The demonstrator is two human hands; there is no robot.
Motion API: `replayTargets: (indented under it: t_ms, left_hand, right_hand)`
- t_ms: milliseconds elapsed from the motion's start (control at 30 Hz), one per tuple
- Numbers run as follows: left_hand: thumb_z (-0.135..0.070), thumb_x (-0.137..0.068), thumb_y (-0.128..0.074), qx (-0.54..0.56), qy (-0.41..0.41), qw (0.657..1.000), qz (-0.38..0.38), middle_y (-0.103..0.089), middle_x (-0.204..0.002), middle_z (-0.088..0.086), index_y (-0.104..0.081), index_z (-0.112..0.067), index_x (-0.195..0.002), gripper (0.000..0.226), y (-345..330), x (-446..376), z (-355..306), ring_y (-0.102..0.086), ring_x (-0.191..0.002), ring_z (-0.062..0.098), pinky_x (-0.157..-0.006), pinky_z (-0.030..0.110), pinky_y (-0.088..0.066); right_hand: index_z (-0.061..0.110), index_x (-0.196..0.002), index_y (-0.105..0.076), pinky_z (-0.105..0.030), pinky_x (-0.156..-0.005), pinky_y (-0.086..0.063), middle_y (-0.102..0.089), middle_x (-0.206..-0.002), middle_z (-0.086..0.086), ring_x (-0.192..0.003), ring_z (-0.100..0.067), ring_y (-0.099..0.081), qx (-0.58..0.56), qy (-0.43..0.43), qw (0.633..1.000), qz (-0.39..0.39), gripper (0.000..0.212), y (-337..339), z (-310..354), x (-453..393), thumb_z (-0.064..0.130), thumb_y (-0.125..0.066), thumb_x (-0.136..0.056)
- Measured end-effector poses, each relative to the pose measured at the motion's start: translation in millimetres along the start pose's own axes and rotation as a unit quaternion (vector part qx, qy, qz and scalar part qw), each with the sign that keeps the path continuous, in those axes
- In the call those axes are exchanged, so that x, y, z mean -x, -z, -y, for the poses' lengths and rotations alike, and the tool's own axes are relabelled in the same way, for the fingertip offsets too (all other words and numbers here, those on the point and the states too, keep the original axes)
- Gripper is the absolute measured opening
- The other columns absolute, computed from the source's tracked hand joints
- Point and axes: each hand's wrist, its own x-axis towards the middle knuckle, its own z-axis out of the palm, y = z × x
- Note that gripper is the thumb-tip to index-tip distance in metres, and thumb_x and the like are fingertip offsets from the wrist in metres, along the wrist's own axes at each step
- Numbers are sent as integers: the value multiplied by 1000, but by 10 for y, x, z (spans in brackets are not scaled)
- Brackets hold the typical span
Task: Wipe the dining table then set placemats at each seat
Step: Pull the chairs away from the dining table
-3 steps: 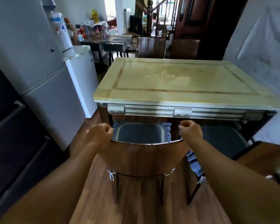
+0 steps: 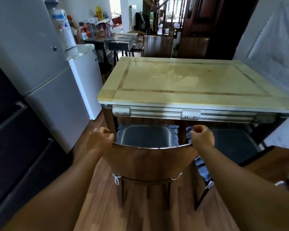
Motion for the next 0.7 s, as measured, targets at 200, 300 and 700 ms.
replayTargets:
  t_ms: [200, 300, 700]
  left_hand:
    - [-53, -57, -55, 159, 155, 972, -74, -59, -91, -2, -43, -43, -85, 32, -215, -124, 250, -61, -87, 22, -79, 45, -55]
    - [-50, -49, -41, 172, 189, 961, -102, -54, -82, -9, -43, -46, -75, 26, -337, -267, 312, -59, -77, 16, -71, 38, -53]
    - [-30, -60, -46, 128, 167, 972, -108, -47, -65, -5, -38, -26, -63, 9, -594, -1204, -351, -53, -68, 25, -72, 41, -50]
  right_hand:
    - [15, -76, -60, -39, -74, -52, -63, -88, -7, -77, -23, -59, -155, -168, 970, -82, 20, -117, -161, -98, 31, -55, -88]
    - [13, -62, -58, -40, -70, -49, -61, -66, -6, -65, -24, -56, -205, -246, 945, -61, 39, -199, -159, -221, 37, -45, -89]
    - [16, -69, -48, -28, -52, -37, -48, -67, 0, -54, -14, -43, -279, -249, 926, -59, 22, -510, 250, -1339, 27, -54, -88]
